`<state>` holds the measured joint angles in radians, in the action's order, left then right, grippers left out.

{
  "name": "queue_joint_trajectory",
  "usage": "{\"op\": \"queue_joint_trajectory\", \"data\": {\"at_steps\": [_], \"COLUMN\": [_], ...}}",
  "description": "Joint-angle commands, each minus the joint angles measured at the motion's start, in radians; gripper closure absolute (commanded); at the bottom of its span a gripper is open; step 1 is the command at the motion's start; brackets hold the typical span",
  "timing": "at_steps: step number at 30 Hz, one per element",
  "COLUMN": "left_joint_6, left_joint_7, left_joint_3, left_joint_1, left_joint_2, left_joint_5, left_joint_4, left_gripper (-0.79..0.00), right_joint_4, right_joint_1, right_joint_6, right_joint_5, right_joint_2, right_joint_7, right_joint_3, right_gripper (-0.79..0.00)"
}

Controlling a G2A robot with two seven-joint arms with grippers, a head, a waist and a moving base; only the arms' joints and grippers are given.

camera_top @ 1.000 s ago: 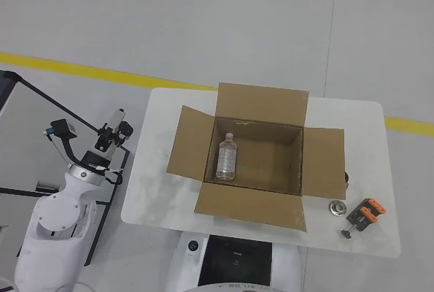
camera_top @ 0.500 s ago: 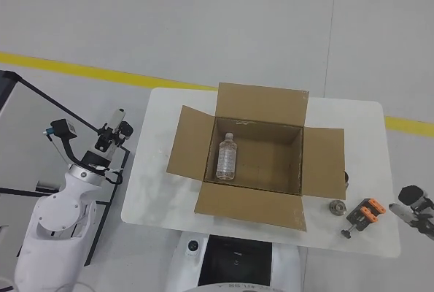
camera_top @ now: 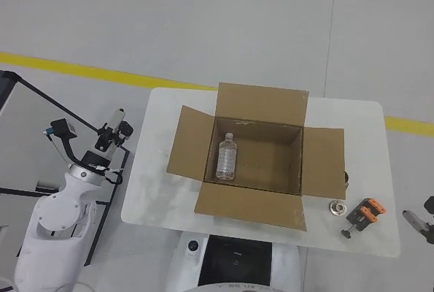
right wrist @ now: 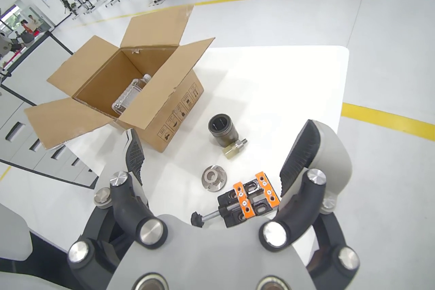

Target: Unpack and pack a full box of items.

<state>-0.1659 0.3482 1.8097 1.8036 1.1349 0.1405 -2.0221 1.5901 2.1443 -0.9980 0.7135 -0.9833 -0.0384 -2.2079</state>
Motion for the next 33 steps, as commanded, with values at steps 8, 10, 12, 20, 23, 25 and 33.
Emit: {"op": "queue_joint_trajectory", "data": {"at_steps": [8, 10, 12, 20, 23, 25, 33], "left_joint_6": [0.000, 0.000, 0.000, 0.000, 0.000, 0.000, 0.000], "left_joint_7": [0.000, 0.000, 0.000, 0.000, 0.000, 0.000, 0.000], "left_joint_3": [0.000, 0.000, 0.000, 0.000, 0.000, 0.000, 0.000], "left_joint_1": [0.000, 0.000, 0.000, 0.000, 0.000, 0.000, 0.000], "left_joint_2": [0.000, 0.000, 0.000, 0.000, 0.000, 0.000, 0.000], "left_joint_5": [0.000, 0.000, 0.000, 0.000, 0.000, 0.000, 0.000], "left_joint_4": [0.000, 0.000, 0.000, 0.000, 0.000, 0.000, 0.000], "left_gripper": [-0.785, -0.785, -0.785, -0.785, -0.785, -0.785, -0.785], "right_joint_4": [-0.219, -0.256, -0.290, -0.333, -0.316, -0.359, -0.490], "right_joint_1": [-0.233, -0.262, -0.269, -0.291, -0.288, -0.311, -0.405], "right_joint_6": [-0.014, -0.014, -0.014, -0.006, 0.035, 0.052, 0.062], "right_joint_5": [0.295, 0.406, 0.529, 0.620, 0.675, 0.707, 0.802], "right_joint_2": [0.032, 0.041, 0.051, 0.064, 0.063, 0.066, 0.079], "right_joint_7": [0.006, -0.041, -0.102, -0.186, -0.175, -0.150, -0.167], "right_joint_3": [0.022, 0.054, 0.101, 0.112, 0.137, 0.153, 0.204], "right_gripper": [-0.680, -0.733, -0.757, -0.785, -0.785, -0.680, -0.351]}}
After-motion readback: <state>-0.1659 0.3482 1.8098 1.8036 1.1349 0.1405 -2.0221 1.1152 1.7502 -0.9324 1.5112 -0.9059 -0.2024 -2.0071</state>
